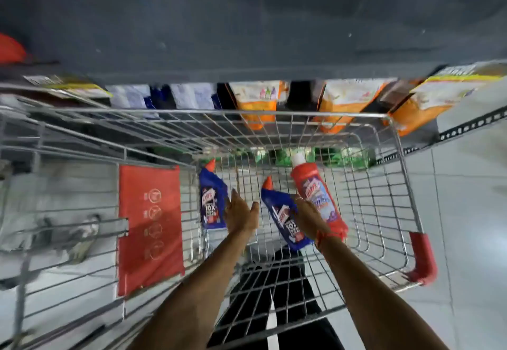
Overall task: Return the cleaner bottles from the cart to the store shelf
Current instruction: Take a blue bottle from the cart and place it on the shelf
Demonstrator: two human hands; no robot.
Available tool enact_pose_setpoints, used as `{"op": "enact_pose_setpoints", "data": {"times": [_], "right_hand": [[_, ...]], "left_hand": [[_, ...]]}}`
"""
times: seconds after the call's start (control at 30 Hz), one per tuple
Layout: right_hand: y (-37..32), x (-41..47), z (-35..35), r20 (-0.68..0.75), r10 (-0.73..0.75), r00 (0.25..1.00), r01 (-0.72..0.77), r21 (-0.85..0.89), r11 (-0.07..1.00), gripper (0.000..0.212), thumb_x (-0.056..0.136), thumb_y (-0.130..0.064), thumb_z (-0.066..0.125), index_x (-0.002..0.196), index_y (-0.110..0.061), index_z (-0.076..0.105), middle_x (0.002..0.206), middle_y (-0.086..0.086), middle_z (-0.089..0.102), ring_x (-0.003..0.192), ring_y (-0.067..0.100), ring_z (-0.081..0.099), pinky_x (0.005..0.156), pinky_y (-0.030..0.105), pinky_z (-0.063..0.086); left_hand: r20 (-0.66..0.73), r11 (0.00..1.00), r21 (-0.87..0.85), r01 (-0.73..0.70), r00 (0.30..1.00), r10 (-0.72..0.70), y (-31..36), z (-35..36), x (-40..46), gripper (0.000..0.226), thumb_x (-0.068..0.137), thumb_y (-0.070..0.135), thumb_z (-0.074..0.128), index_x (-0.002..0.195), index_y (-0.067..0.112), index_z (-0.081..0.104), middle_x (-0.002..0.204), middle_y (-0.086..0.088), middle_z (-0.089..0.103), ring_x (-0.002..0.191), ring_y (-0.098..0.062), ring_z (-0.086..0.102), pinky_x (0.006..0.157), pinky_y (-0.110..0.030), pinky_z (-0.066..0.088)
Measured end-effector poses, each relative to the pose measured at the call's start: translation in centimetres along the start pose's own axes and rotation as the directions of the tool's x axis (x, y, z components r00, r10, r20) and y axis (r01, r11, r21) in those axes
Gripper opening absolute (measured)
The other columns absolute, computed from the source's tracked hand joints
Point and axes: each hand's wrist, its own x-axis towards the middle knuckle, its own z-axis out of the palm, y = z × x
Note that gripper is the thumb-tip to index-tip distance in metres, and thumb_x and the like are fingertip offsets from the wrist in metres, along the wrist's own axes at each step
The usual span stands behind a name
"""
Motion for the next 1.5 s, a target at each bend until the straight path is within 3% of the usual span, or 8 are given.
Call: {"op": "enact_pose_setpoints", "data": {"times": [0.17, 0.4, 0.5, 0.77, 0.93, 1.07, 1.27, 1.5], "right_hand": [[3.6, 2.3, 3.0, 0.038, 0.112, 0.993, -0.111, -0.025, 0.993, 0.047, 0.079, -0.021, 0.057, 0.12, -0.001, 0.047, 0.122, 0.025, 0.055, 0.117, 0.038, 0.05, 0.099, 0.044, 0.04], [3.8, 3.7, 3.0, 0.077, 0.256, 0.964, -0.258, 0.015, 0.966, 0.018, 0.088, 0.0, 0.047, 0.071, 0.006, 0.048, 0.07, 0.025, 0.051, 0.082, 0.007, 0.061, 0.072, 0.033, 0.042], [4.5, 4.2, 4.0, 0.106, 0.216, 0.971, -0.22, 0.033, 0.975, 0.027, 0.08, -0.006, 0.063, 0.1, 0.008, 0.054, 0.096, 0.023, 0.061, 0.097, 0.032, 0.06, 0.084, 0.04, 0.048], [2.6, 1.6, -0.2, 0.029, 0.076, 0.997, -0.081, 0.386, 0.919, 0.031, 0.082, 0.005, 0.057, 0.112, 0.006, 0.055, 0.095, 0.019, 0.059, 0.087, 0.027, 0.058, 0.081, 0.041, 0.049], [-0.8, -2.5, -3.5, -0.137, -0.063, 0.989, 0.135, 0.619, 0.774, 0.037, 0.078, 0.011, 0.058, 0.113, 0.005, 0.046, 0.082, 0.007, 0.058, 0.06, -0.005, 0.059, 0.058, 0.014, 0.047], [-4.8, -6.9, -7.8, -0.313, -0.152, 0.938, 0.334, 0.687, 0.645, 0.043, 0.071, -0.002, 0.061, 0.111, 0.001, 0.047, 0.098, 0.02, 0.061, 0.083, 0.016, 0.061, 0.074, 0.029, 0.053], [-9.4, -11.5, -15.3, -0.567, -0.245, 0.787, 0.606, 0.632, 0.484, 0.036, 0.08, 0.003, 0.061, 0.111, -0.014, 0.055, 0.097, -0.01, 0.071, 0.095, 0.009, 0.062, 0.087, 0.031, 0.052], [-12.9, -14.2, -26.6, -0.761, -0.277, 0.586, 0.794, 0.472, 0.384, 0.044, 0.085, 0.002, 0.057, 0.126, -0.002, 0.041, 0.12, 0.018, 0.058, 0.103, 0.019, 0.057, 0.081, 0.018, 0.054]], "left_hand": [[0.446, 0.852, -0.398, 0.34, 0.883, -0.144, -1.1, 5.1, 2.5, 0.05, 0.091, 0.031, 0.046, 0.129, -0.002, 0.04, 0.121, -0.006, 0.051, 0.117, -0.025, 0.046, 0.095, -0.039, 0.039], [0.466, 0.653, -0.625, 0.427, 0.876, -0.127, -0.4, 7.5, 3.5, 0.036, 0.09, 0.037, 0.047, 0.103, 0.006, 0.057, 0.08, -0.003, 0.059, 0.072, -0.019, 0.055, 0.066, -0.03, 0.043], [0.481, 0.674, -0.616, 0.406, 0.873, -0.086, -0.6, 6.8, 3.7, 0.028, 0.091, 0.033, 0.047, 0.08, 0.01, 0.057, 0.067, 0.001, 0.065, 0.062, -0.015, 0.06, 0.066, -0.03, 0.043], [0.299, 0.818, -0.574, 0.033, 0.939, 0.172, 1.9, 1.8, 0.6, 0.035, 0.087, 0.018, 0.054, 0.116, -0.001, 0.052, 0.095, -0.007, 0.062, 0.08, -0.019, 0.06, 0.06, -0.019, 0.048], [0.163, 0.725, -0.687, -0.049, 0.962, 0.22, 4.4, -1.2, -2.8, 0.035, 0.09, 0.024, 0.049, 0.116, 0.001, 0.054, 0.078, 0.005, 0.061, 0.071, -0.01, 0.058, 0.059, -0.02, 0.048], [0.02, 0.621, -0.754, -0.215, 0.937, 0.349, 7.8, -5.7, -6.3, 0.034, 0.09, 0.023, 0.049, 0.118, 0.004, 0.054, 0.088, -0.001, 0.064, 0.083, -0.019, 0.06, 0.072, -0.026, 0.048], [-0.215, 0.451, -0.681, -0.577, 0.746, 0.63, 16.3, -12.4, -11.1, 0.014, 0.089, 0.01, 0.05, 0.101, 0.011, 0.055, 0.078, 0.007, 0.062, 0.063, 0.013, 0.057, 0.066, -0.009, 0.046], [-0.328, 0.276, -0.581, -0.766, 0.53, 0.782, 28.0, -17.9, -15.3, 0.019, 0.086, 0.019, 0.054, 0.098, 0.006, 0.059, 0.077, 0.004, 0.06, 0.063, 0.009, 0.057, 0.066, -0.013, 0.047]]}}
